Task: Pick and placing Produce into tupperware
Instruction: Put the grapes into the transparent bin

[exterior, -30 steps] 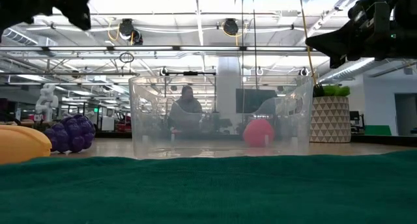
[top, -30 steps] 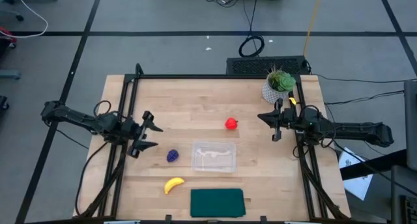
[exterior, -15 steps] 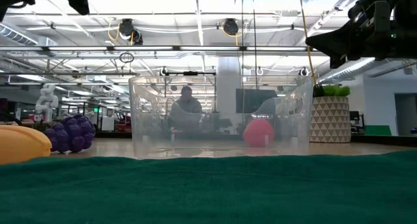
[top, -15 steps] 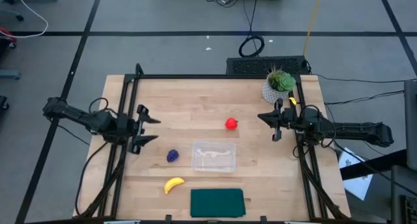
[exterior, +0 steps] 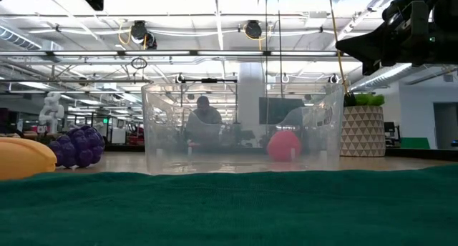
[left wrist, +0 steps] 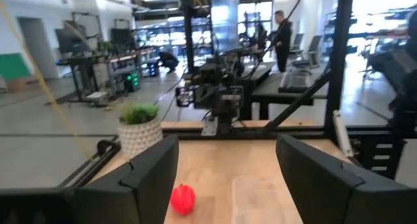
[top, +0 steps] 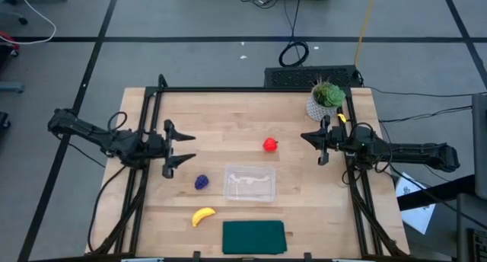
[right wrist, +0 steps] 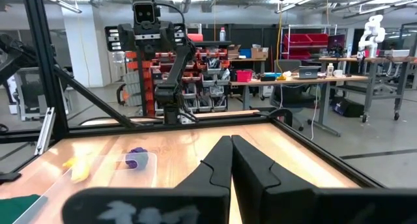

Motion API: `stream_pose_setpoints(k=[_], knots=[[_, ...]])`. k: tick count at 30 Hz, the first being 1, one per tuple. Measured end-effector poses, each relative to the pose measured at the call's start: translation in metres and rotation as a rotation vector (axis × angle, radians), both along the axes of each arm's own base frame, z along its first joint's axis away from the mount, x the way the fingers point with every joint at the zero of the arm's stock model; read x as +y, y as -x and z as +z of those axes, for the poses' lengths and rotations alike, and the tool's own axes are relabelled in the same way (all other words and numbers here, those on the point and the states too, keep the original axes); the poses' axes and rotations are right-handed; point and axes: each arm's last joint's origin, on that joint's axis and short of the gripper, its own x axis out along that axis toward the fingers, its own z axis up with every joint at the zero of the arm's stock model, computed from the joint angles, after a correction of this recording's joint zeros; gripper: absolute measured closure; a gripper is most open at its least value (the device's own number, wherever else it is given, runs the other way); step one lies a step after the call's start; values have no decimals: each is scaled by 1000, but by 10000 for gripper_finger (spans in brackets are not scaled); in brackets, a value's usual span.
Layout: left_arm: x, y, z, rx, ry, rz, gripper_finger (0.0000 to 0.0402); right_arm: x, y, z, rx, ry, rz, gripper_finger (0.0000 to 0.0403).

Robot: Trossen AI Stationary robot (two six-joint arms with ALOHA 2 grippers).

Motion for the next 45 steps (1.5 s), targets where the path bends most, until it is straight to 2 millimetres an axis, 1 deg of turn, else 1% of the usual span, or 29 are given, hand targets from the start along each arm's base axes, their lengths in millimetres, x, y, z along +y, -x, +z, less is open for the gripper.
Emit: stream_pose_setpoints(k=[5,8,10,14,21,23,27,31,34,39,45], knots=[[-3,-1,2,-21,-1,-90,137,0,0,0,-6,-6,1,403],[-3,-1,2,-26,33,-96,137,0,0,1,-8,-6,1,403],[-2,-1,1,-10,62,-64,137,0,0,1,-8,-6,1,403],[0,-2,-9,74,119,25,137,0,0,0,-7,-20,3,403],[2,-1,-16,128,220,99,137,0,0,0,-1,-34,4,403],[3,0,-14,164,227,122,137,0,0,0,-1,-34,4,403],[3,-4,-3,249,232,171,137,0,0,0,-1,-34,4,403],[0,-10,9,356,258,206,137,0,0,-1,3,-34,4,403],[-3,-17,14,444,272,232,137,0,0,-1,3,-34,4,403],[-8,-29,18,578,286,259,137,0,0,-1,2,-34,4,403],[-14,-41,17,712,300,258,137,0,0,-1,3,-32,4,403]])
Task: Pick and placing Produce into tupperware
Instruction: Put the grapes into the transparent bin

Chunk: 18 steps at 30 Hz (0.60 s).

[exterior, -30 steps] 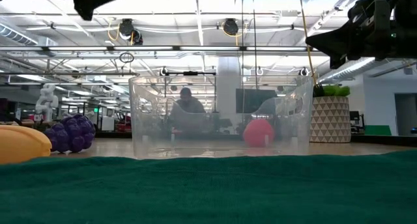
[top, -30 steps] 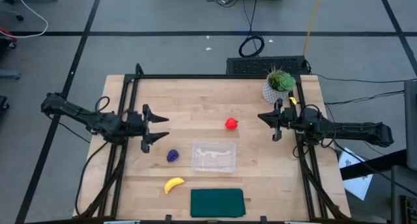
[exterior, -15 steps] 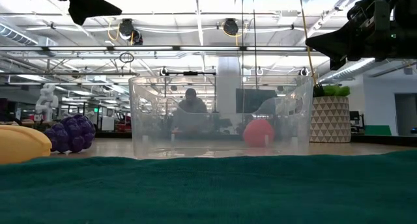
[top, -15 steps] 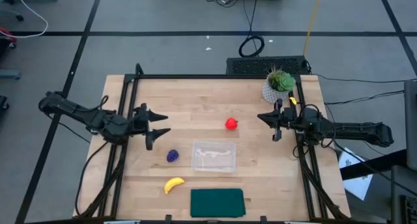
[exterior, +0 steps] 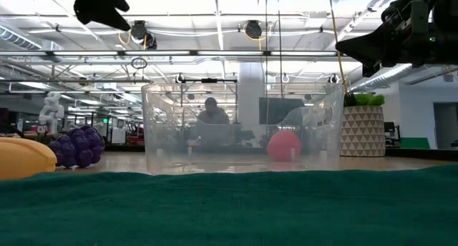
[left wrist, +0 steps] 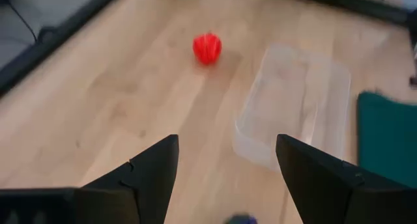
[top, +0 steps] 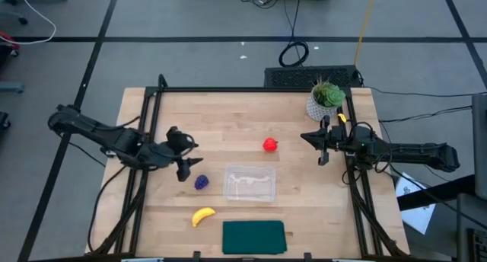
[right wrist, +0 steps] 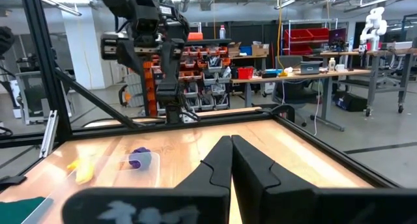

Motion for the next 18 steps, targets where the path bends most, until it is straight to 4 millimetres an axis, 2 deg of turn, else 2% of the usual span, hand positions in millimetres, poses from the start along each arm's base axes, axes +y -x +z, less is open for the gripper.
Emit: stream_pose_setpoints(k=[18], knots=[[-8,-10,-28,271,267,160,137,0,0,-1,13,-5,0,403]])
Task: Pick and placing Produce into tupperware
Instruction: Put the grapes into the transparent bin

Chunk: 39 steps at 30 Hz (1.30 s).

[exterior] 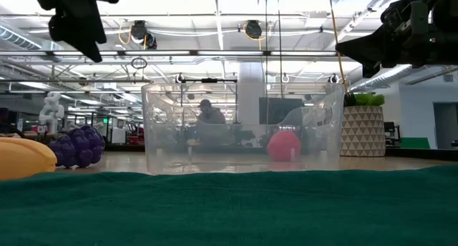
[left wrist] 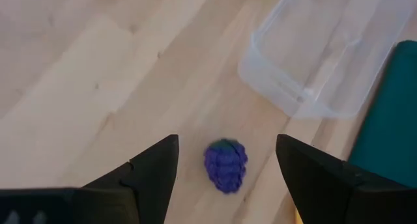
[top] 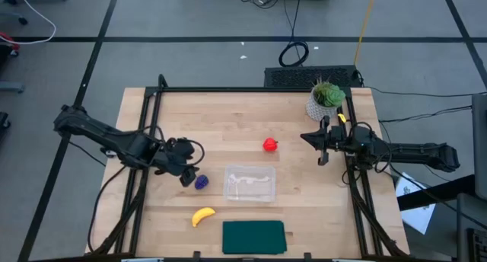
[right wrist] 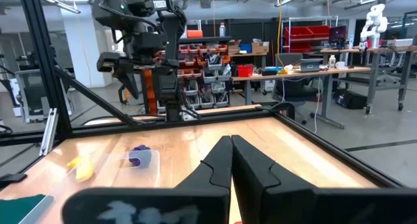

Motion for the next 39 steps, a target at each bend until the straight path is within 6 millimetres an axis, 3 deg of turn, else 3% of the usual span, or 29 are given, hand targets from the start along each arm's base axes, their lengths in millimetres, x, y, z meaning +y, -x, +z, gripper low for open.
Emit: stream_pose_setpoints(k=[8,25,33,39], knots=[[-8,-11,-16,108,111,39,137,0,0,0,0,-22,2,403],[-20,-35,-56,307,148,71,137,0,0,-1,5,-26,3,403],[-21,-44,-58,263,189,10,137,0,0,-1,5,-32,3,403],[-12,-47,-57,254,125,-20,137,0,0,-1,3,-45,4,403]])
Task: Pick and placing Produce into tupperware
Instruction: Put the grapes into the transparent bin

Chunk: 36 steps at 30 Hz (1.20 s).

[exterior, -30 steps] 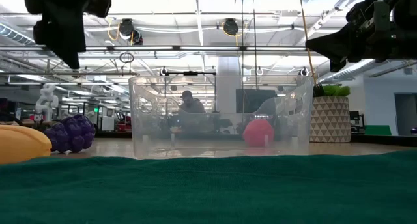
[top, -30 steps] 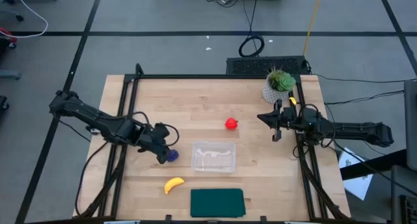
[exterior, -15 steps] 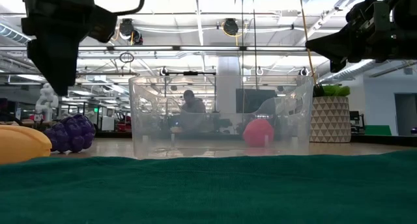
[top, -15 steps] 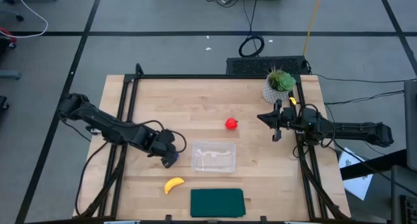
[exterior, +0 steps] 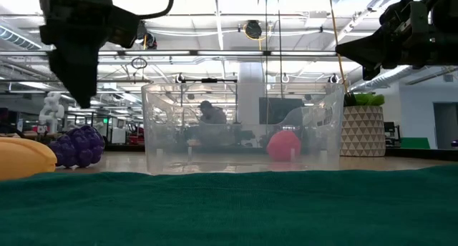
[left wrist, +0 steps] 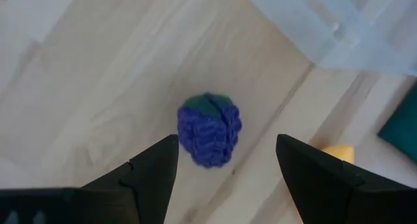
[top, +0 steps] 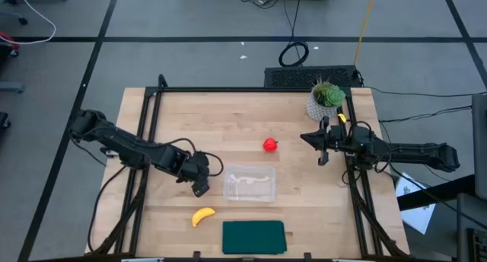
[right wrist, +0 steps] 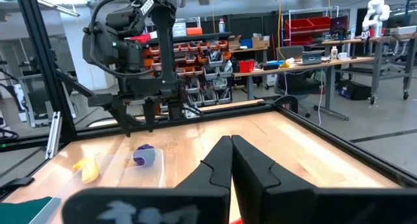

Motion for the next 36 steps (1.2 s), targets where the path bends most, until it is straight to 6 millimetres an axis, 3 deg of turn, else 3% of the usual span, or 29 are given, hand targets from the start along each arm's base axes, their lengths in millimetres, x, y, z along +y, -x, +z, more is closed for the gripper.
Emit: stream_pose_setpoints(k=[7,17,20,28,36], knots=[[1,-7,2,-68,-39,-139,137,0,0,0,0,0,0,403],[11,-8,2,-50,13,25,132,0,0,0,0,1,0,403],[10,-8,2,-44,34,16,111,0,0,0,1,2,0,403],[8,-7,1,-30,54,-4,10,0,0,-2,18,-1,0,403],[9,-3,-5,41,24,23,13,0,0,-2,18,0,0,403]])
